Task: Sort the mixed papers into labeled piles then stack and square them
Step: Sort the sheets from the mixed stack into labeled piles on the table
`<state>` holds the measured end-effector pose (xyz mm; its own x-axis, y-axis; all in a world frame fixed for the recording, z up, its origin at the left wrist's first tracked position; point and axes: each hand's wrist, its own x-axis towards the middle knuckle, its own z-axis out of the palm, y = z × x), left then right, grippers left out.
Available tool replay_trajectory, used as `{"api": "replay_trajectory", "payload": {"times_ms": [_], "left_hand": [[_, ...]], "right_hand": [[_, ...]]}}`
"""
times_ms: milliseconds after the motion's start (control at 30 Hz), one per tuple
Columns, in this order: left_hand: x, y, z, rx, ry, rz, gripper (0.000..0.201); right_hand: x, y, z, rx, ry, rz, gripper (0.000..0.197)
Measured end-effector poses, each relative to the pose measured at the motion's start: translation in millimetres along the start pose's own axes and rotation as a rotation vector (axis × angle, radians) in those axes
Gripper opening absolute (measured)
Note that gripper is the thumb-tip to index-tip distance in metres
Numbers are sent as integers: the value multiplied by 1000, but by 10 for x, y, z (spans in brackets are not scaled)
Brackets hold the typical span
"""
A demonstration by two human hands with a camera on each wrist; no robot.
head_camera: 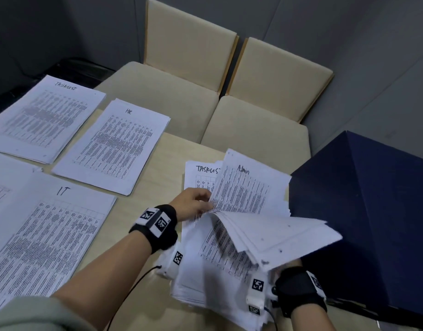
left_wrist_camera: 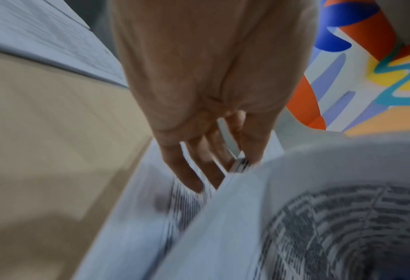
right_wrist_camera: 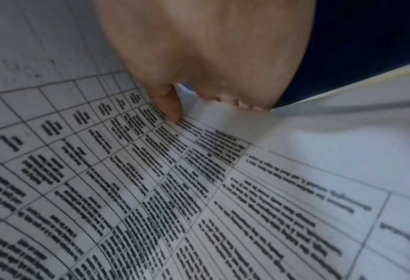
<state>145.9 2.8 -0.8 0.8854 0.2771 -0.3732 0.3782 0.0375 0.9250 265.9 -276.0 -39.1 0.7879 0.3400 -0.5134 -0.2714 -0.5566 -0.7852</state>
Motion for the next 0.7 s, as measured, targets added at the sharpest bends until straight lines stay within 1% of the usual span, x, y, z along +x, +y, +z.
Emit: {"api": "replay_trajectory", "payload": {"times_ms": [33, 67, 100, 133, 167, 200, 233, 300, 333, 367, 433, 533, 600, 700], "left_hand": [[-29, 30, -35, -49, -23, -7, 10], [-60, 60, -63, -69, -61, -15, 21], [-90, 86, -84, -59, -108, -29, 33], [-135, 124, -91, -15, -160, -38, 44], [-173, 149, -105, 31, -197, -44, 48], [-203, 181, -94, 53, -208, -53, 46], [-243, 234, -88, 40, -194, -52, 42], [-289, 379, -58, -20, -101, 3, 33], [-298, 484, -39, -34, -46, 33, 29], [-313, 600, -16, -35, 1, 59, 26], [-378, 864, 41, -45, 60, 143, 27], [-506, 1245, 94, -75, 120, 309, 9], [-594, 1409, 102, -122, 173, 392, 21], [-635, 1391, 122, -180, 268, 467, 22]], "right_hand": [[-133, -307, 85, 146, 74, 61, 63], [-212, -503, 78, 227, 204, 50, 42], [-210, -592, 56, 228, 244, 29, 30], [-248, -651, 104, 356, 311, 25, 27], [-243, -755, 100, 419, 306, 0, 32], [-290, -789, 97, 474, 309, -40, 37], [-339, -898, 100, 489, 294, -42, 39], [-495, -1185, 102, 495, 213, -97, 31], [-565, -1319, 118, 485, 181, -109, 23], [-587, -1415, 121, 475, 164, -159, 20], [-631, -1587, 110, 425, 197, -252, 17], [-739, -1792, 66, 442, 297, -432, 25], [-826, -1859, 23, 489, 354, -533, 31], [-879, -1763, 54, 503, 393, -610, 39]]}}
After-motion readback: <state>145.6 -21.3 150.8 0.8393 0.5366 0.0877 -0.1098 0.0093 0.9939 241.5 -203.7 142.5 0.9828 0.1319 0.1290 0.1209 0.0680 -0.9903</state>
